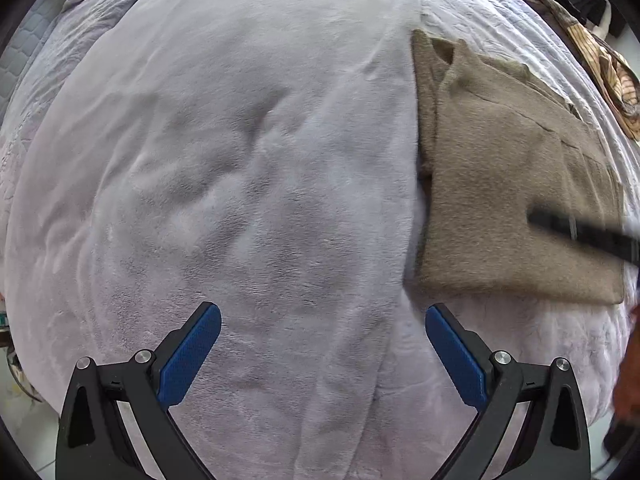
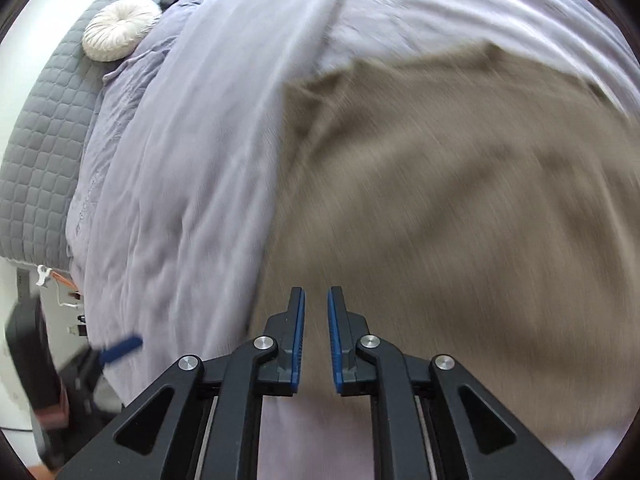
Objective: Fold small clothes
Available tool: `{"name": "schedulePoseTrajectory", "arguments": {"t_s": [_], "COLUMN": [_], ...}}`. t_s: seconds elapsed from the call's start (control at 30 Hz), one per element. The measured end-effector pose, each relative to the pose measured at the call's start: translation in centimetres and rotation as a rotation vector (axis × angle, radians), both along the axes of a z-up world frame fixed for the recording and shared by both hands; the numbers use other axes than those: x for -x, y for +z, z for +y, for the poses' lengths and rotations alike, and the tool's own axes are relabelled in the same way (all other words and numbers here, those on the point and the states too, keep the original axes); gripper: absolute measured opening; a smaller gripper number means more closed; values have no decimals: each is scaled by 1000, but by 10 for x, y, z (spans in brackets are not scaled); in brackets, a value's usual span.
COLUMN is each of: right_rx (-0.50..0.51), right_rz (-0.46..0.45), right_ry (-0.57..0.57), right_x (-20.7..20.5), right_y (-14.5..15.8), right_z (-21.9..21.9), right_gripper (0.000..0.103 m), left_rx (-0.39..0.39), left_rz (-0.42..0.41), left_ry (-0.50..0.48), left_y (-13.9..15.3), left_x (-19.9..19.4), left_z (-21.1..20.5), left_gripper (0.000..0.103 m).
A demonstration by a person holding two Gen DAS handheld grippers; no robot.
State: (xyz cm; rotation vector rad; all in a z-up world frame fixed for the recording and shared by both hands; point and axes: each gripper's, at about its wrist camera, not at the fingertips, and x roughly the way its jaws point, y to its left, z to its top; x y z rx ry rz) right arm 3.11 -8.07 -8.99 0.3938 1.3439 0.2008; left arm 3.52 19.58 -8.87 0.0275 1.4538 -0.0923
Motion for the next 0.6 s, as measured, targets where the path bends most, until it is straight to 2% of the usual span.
{"name": "schedulePoseTrajectory", "arguments": {"t_s": [0.17,0.23,0.47,0.6], "right_rx": [-14,-27,-71,-92], "right_rz": [74,93,141,144], "right_ry": [-102,-145,-258,-303], "right_x": [58,75,118,129], "right_y": [-9,-12,-20,-22], "right_z": [-28,-38,-60,-66], "right_gripper": [27,35,35,39], "left_rx": [1,-3,-19,-29], "left_rz": [0,3,9,16], "left_ry": [-33,-52,-89,-113], "left_y": [6,7,5,2], "left_x": [3,4,10,11], "left_z": [-19,-25,-56,-70], "left_gripper": [103,103,103,103]}}
